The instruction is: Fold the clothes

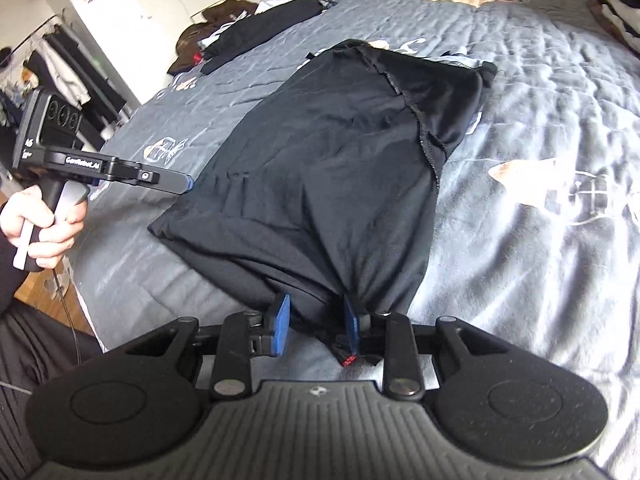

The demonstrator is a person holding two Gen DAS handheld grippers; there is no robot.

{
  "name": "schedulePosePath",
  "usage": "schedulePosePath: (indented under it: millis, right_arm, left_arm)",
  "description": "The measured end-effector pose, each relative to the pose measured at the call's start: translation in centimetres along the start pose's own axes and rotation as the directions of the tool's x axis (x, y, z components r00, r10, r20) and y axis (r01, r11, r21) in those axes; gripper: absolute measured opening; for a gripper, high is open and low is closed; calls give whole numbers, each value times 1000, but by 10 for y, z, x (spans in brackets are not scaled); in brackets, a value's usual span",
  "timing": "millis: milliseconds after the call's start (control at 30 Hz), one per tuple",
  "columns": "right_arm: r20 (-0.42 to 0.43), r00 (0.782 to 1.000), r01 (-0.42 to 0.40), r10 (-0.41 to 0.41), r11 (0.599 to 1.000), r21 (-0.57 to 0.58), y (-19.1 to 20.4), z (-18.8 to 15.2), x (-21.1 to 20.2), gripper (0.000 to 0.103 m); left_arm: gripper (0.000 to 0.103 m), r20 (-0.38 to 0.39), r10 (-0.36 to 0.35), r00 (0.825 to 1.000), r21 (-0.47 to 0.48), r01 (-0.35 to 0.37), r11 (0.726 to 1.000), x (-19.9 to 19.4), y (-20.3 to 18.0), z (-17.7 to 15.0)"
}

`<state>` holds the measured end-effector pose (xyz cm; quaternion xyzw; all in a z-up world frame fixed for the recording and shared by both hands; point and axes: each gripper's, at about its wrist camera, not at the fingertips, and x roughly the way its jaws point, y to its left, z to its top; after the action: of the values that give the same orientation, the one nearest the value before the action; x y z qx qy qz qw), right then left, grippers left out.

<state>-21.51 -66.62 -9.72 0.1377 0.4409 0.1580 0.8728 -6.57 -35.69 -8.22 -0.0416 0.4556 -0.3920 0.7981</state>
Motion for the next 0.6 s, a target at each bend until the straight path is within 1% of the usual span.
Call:
schedulePosePath:
  millis: [33, 133, 167, 200, 233, 267, 333, 367, 433, 500, 533, 567, 600]
  right_arm:
    - [17, 1000, 9, -9, 1000, 11, 2, -1, -5, 30]
    - [80, 996, 34, -36, 999, 25, 8, -4, -21, 32]
    - [102, 994, 40, -42, 999, 26, 11, -5, -25, 33]
    - [124, 991, 46, -49, 999, 27, 14, -5, -29, 36]
    - [145, 988, 56, -59, 998, 25, 16, -6, -32, 38]
    - [164, 983, 77, -79, 997, 19, 18, -9, -35, 39]
    - [175, 977, 127, -121, 992, -23, 21, -11, -36, 40]
    - [177, 974, 150, -140, 987, -48, 23, -11, -36, 40]
    - [179, 972, 166, -151, 983, -73, 23, -13, -35, 41]
    - [174, 972, 172, -158, 983, -69, 22, -13, -31, 42]
    - [171, 972, 175, -162, 982, -68, 21, -13, -30, 43]
    - [168, 972, 178, -165, 982, -66, 20, -13, -28, 43]
    - [165, 972, 181, -168, 981, -64, 19, -13, -27, 43]
  left_arm:
    - [63, 19, 14, 1000, 15, -15, 1000, -4, -4, -1]
    - [65, 69, 54, 996, 47, -57, 997, -13, -18, -8]
    - [65, 84, 80, 993, 77, -86, 993, -15, -25, -12]
    - [65, 98, 119, 988, 139, -132, 981, -17, -35, -17]
    - [65, 108, 156, 982, 212, -176, 961, -17, -46, -22]
    - [65, 114, 184, 976, 290, -209, 934, -17, -56, -30]
    - [65, 133, 231, 964, 430, -266, 863, -15, -73, -45]
    - [65, 148, 240, 959, 476, -282, 833, -15, -78, -53]
    - [65, 182, 271, 945, 549, -327, 769, -12, -85, -68]
    - [65, 215, 314, 925, 609, -378, 697, -5, -89, -78]
    - [64, 234, 329, 915, 630, -400, 666, -3, -91, -82]
    - [64, 236, 335, 912, 639, -406, 654, 0, -91, -83]
    - [64, 231, 333, 914, 639, -400, 657, 0, -91, -83]
